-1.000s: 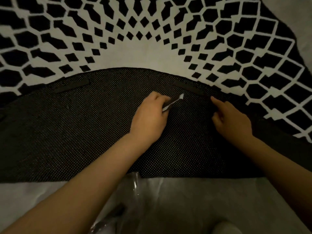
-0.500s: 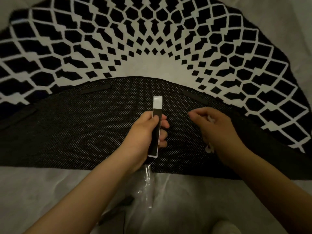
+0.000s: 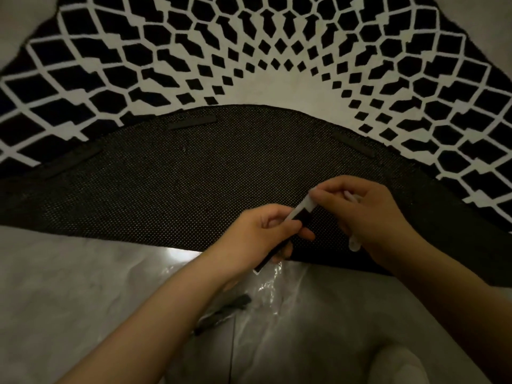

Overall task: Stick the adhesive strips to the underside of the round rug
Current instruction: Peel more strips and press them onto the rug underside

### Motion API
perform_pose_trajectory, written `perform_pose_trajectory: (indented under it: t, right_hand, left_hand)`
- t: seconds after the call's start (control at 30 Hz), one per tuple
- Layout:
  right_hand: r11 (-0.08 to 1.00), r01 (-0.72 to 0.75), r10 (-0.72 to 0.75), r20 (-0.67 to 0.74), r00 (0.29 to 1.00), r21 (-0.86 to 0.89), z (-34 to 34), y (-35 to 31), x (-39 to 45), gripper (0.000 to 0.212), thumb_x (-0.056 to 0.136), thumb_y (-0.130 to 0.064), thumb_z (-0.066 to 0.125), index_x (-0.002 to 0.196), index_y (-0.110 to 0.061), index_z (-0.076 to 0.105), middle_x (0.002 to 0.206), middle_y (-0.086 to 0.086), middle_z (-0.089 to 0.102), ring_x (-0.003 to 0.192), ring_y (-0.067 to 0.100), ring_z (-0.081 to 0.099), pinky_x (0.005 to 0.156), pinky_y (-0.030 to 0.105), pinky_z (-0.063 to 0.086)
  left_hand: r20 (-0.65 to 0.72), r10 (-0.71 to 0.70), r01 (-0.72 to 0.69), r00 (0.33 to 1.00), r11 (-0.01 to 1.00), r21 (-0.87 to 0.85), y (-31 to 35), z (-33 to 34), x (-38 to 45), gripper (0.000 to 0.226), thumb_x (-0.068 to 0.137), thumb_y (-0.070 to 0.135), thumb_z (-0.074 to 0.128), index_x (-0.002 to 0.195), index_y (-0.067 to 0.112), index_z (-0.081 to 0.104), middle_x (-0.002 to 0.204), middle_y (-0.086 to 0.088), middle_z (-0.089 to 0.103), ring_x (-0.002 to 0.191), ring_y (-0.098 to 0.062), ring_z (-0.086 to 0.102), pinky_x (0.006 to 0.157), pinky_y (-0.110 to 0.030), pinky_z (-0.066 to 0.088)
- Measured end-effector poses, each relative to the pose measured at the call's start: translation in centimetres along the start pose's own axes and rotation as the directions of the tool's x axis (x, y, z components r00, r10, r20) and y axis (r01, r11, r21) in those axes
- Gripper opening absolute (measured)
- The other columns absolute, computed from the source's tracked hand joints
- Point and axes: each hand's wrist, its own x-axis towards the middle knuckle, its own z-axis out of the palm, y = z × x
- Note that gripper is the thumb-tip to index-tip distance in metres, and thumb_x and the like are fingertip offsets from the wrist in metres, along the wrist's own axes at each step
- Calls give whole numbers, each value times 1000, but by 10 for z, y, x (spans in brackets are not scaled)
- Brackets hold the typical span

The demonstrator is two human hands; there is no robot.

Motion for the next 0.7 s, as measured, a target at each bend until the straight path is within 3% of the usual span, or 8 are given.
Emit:
perform_pose_trajectory:
  t: [0.1,0.2,0.3,0.4,0.5,0.6,0.7]
  right_hand:
    - [998,-34,40,-113,993,57,-5,-4,6,5,84,-17,65,81,-17,68,51,-14,57,45,-4,48,43,10,38]
    - [995,-35,57,-234,971,97,-20,-8,11,6,84,-26,64,81,-25,70,56,-11,55,49,9,41,46,23,36]
    - [999,-41,43,-111,993,22,-25,-11,10,10,79,-30,64,84,-24,71,53,-9,52,46,9,39,42,23,34]
    - [998,-40,44,70,997,-46,-13,-8,4,11,85,-21,60,85,-21,71,52,-14,59,41,0,43,39,13,34]
    - [999,4,1,127,992,-37,1,-2,2,11,85,-13,61,86,-19,71,62,-17,66,48,-6,53,44,8,39]
    - [992,104,-94,134,986,-66,6,2,5,13,81,-8,66,83,-20,72,78,-15,72,75,-10,63,64,3,44]
    - [956,251,-234,120,965,-151,5,7,11,11,78,-14,69,85,-22,72,79,-9,69,76,-4,62,69,8,46]
  left_hand:
    - [0,-56,56,998,998,0,0,-5,-1,19,95,7,48,109,-2,58,80,-5,69,43,-4,37,41,-15,30]
    - [-104,-142,149,984,987,62,-6,-14,-2,28,95,15,50,110,-7,59,74,-1,67,41,-4,32,40,-16,27]
    - [-266,-154,130,952,986,-105,-9,-26,-2,25,96,22,49,106,4,64,70,1,61,39,-2,30,37,-13,26]
    - [-280,-154,65,948,950,-304,-4,-30,-1,26,94,23,50,98,2,66,68,-1,67,38,-1,26,37,-12,22]
    - [-211,-121,80,970,978,-195,-1,-26,-2,24,86,25,58,91,4,69,74,-3,70,40,-2,27,39,-13,24]
    - [-184,-82,67,980,994,-88,-3,-22,-2,41,72,38,68,93,3,72,70,-9,53,45,-4,29,46,-19,26]
    - [-187,-58,48,981,997,-57,-6,-18,1,24,83,30,65,83,7,73,59,-1,40,44,-3,31,47,-19,27]
